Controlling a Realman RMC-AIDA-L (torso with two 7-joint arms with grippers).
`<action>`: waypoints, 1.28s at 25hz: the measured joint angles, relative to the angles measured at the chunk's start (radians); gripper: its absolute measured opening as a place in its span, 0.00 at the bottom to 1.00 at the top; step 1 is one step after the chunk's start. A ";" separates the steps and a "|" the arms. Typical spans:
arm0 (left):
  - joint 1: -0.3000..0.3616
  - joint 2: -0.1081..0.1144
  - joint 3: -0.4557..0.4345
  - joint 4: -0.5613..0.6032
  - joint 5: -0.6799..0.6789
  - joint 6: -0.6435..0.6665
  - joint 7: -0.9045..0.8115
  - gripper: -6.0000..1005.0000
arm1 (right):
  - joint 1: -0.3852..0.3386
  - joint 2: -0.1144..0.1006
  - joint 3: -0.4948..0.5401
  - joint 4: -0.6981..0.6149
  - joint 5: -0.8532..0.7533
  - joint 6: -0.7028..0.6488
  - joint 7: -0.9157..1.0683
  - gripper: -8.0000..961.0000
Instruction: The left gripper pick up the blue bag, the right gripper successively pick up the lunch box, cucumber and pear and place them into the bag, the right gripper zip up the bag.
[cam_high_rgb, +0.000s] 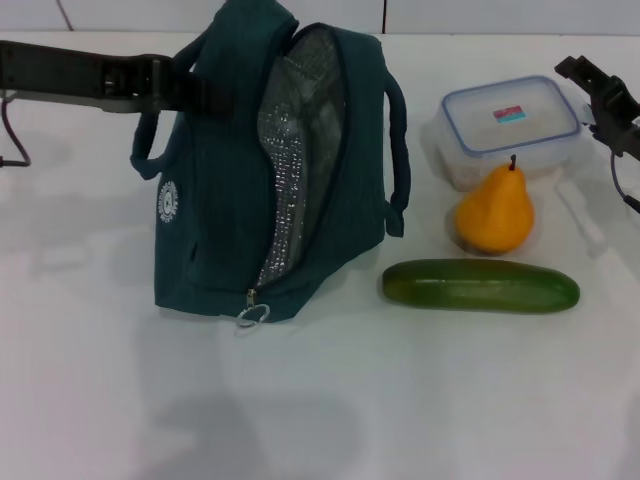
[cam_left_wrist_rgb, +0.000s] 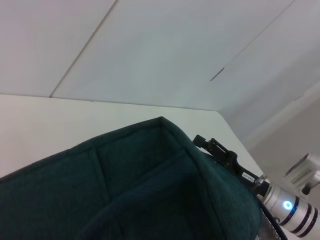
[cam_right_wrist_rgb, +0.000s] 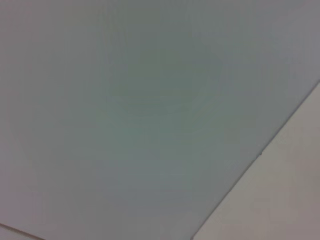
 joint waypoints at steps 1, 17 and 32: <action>-0.003 0.001 -0.001 -0.009 0.000 -0.001 0.004 0.05 | 0.004 0.000 -0.001 0.002 0.000 0.006 -0.001 0.82; -0.015 0.006 -0.006 -0.022 0.000 -0.008 0.027 0.05 | 0.046 0.000 -0.024 0.028 0.000 0.025 -0.002 0.81; -0.010 0.006 -0.006 -0.022 0.000 -0.010 0.028 0.05 | 0.033 0.000 -0.050 0.025 -0.001 -0.045 -0.032 0.80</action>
